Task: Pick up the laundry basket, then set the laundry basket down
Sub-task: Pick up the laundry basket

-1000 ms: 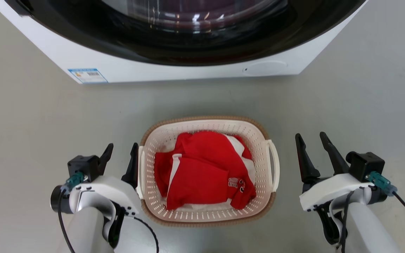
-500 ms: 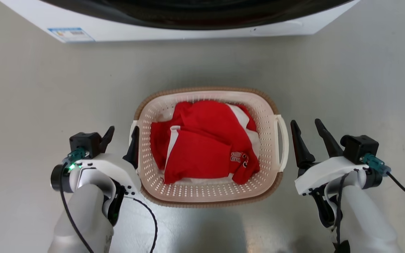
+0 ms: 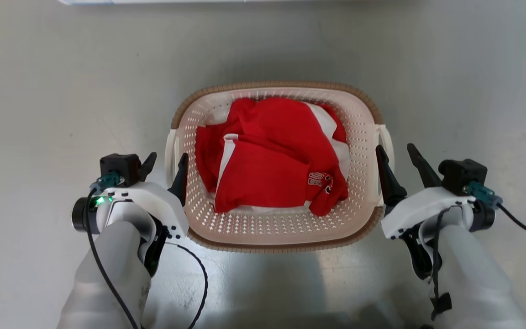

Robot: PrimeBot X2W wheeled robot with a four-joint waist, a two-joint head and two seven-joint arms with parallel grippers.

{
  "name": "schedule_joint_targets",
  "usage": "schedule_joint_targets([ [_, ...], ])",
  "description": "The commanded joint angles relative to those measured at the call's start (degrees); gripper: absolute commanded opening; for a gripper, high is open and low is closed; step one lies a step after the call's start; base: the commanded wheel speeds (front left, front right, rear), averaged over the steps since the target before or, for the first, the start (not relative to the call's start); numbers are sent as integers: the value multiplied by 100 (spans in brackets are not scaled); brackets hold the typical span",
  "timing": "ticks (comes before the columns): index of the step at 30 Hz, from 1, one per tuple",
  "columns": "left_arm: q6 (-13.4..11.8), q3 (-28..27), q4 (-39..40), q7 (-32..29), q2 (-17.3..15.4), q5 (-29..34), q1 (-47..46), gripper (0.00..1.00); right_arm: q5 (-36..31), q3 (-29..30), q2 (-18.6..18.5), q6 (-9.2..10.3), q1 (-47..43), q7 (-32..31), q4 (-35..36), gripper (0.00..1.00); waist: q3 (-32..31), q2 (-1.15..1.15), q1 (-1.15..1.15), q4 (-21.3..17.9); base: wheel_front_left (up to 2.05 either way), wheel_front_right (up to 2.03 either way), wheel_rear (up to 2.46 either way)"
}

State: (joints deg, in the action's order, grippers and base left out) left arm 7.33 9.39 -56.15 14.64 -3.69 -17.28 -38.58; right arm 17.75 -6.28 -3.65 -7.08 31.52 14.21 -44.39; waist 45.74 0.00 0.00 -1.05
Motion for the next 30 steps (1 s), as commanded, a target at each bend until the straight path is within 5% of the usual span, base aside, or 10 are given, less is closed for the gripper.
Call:
schedule_joint_targets([
  [1,15,-79,-24,36,-126,-65,-8,100,43,-179,64,-41,-47,79,-19,100,111,0,0,19,0,0,0],
  [14,15,384,-344,36,-143,-315,-408,100,245,-457,76,-41,318,79,-263,100,572,0,0,40,0,0,0],
  [15,15,417,-360,36,-146,-337,-423,91,273,-479,76,-41,332,79,-281,85,585,0,0,40,0,0,0],
  [16,15,448,-370,36,-150,-359,-438,78,304,-504,76,-41,345,79,-300,50,598,0,0,42,0,0,0],
  [18,15,506,-387,36,-158,-408,-460,40,350,-548,76,-41,374,79,-341,3,617,0,0,44,0,0,0],
  [21,15,586,-415,36,-171,-483,-483,0,391,-574,77,-41,409,79,-370,0,630,0,0,47,0,0,0],
  [30,15,854,-463,36,-199,-725,-512,0,469,-625,77,-41,473,79,-453,0,585,0,0,48,0,0,0],
])
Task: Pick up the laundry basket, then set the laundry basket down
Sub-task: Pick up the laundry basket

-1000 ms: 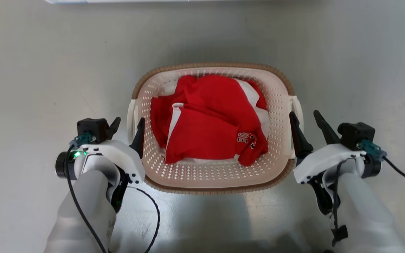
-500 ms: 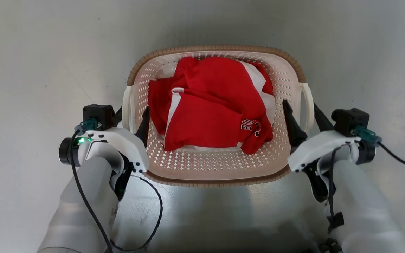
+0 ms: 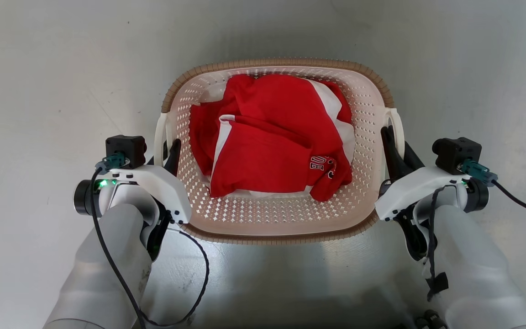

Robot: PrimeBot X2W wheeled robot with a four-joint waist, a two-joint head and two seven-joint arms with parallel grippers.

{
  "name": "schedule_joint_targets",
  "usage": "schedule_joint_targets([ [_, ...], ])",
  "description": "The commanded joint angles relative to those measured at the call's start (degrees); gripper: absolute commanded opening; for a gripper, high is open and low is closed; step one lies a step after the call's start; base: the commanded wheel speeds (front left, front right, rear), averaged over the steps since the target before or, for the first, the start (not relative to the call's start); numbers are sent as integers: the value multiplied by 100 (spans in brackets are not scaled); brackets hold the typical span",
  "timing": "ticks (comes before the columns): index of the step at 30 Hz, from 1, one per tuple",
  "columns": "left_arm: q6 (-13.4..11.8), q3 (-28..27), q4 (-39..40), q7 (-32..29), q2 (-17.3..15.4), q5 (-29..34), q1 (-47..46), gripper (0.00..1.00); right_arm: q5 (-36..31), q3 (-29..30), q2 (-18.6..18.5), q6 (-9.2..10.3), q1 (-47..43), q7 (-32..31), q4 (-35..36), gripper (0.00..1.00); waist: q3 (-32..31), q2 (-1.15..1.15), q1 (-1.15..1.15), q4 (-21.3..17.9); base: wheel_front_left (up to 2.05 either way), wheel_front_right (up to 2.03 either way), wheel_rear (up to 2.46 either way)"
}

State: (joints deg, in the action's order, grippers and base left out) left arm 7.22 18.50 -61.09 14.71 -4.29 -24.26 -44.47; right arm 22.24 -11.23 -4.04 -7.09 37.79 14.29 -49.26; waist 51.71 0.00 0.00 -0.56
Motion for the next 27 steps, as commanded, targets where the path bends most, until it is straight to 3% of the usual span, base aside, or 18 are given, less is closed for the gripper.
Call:
schedule_joint_targets([
  [1,26,-27,30,29,-144,-52,79,0,25,-140,115,-40,-148,71,27,0,-24,0,0,-3,0,0,0],
  [10,26,161,-16,29,-200,-288,177,0,178,-364,116,-40,-151,71,-87,0,-420,0,0,-73,0,0,0],
  [27,26,797,-781,-269,-33,-1234,594,0,1222,-1554,116,-40,-26,-133,-1312,0,-2359,0,0,-189,0,0,0],
])
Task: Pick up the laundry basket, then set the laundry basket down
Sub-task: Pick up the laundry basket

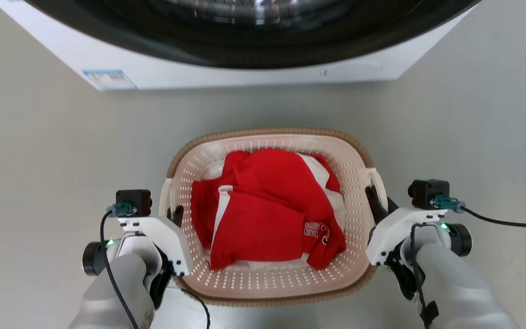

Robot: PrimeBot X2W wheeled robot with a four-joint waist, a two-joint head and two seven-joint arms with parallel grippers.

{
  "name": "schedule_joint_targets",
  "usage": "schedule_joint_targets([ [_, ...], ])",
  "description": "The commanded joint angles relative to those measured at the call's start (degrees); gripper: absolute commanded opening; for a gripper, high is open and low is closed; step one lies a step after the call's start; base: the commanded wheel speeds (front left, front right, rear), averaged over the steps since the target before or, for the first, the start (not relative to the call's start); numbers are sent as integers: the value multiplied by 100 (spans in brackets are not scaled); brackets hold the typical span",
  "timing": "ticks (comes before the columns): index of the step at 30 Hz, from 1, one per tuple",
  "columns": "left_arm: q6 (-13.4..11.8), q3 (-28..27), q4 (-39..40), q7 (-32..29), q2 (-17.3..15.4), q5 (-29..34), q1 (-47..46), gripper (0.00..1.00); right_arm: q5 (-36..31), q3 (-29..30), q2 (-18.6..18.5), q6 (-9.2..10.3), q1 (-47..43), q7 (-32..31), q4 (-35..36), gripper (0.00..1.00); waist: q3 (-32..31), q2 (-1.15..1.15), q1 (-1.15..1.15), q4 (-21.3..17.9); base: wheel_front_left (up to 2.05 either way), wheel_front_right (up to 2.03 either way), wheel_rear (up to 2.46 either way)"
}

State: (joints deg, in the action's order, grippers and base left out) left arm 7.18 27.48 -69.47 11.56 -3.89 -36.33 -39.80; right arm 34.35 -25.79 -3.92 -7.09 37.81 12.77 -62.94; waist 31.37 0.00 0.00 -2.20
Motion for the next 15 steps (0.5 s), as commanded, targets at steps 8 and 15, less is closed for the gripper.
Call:
schedule_joint_targets([
  [8,31,220,-46,-382,-88,-396,218,0,529,-620,42,-40,12,-399,-184,0,-1079,0,0,-21,0,0,0],
  [15,31,471,-127,-723,-66,-596,304,0,915,-1070,-65,-40,-6,-904,-210,0,-1614,0,0,-19,0,0,0],
])
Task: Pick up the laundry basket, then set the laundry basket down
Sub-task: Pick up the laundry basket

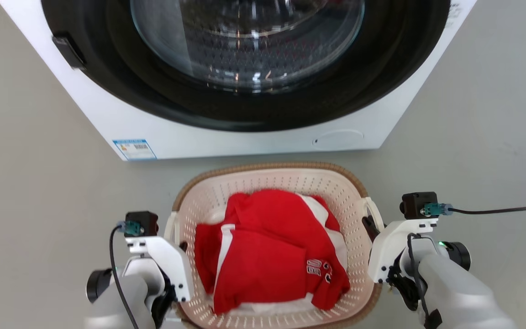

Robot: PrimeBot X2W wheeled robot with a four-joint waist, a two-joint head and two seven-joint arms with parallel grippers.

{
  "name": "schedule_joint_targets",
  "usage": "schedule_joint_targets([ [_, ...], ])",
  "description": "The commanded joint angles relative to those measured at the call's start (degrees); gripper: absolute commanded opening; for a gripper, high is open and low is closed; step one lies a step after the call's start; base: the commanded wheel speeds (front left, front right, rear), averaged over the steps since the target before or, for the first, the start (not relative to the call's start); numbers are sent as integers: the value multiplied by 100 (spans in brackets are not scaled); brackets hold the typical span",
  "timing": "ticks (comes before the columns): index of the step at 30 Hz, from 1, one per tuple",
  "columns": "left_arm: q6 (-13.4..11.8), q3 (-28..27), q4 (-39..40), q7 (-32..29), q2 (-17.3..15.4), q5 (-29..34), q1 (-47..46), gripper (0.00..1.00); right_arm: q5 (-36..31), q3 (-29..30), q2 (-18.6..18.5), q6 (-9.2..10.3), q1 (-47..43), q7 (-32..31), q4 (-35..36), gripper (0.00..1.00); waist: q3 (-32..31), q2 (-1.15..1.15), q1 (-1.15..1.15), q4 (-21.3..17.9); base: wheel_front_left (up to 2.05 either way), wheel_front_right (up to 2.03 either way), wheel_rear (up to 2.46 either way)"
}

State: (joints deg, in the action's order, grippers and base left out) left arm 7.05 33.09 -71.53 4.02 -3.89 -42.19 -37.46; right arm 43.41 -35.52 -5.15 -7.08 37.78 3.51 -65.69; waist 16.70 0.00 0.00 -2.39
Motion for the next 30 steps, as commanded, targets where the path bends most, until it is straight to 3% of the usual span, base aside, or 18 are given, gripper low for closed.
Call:
schedule_joint_targets([
  [1,44,-52,78,-21,-62,-39,84,0,65,-154,33,-41,5,-63,65,0,-211,0,0,2,0,0,0],
  [14,44,298,37,-854,-41,-487,328,0,645,-857,-127,-41,-36,-803,112,0,-982,0,0,-53,0,0,0],
  [30,44,628,20,-1216,-17,-816,517,0,1217,-1442,-201,-41,-143,-1155,86,0,-1467,0,0,-107,0,0,0],
])
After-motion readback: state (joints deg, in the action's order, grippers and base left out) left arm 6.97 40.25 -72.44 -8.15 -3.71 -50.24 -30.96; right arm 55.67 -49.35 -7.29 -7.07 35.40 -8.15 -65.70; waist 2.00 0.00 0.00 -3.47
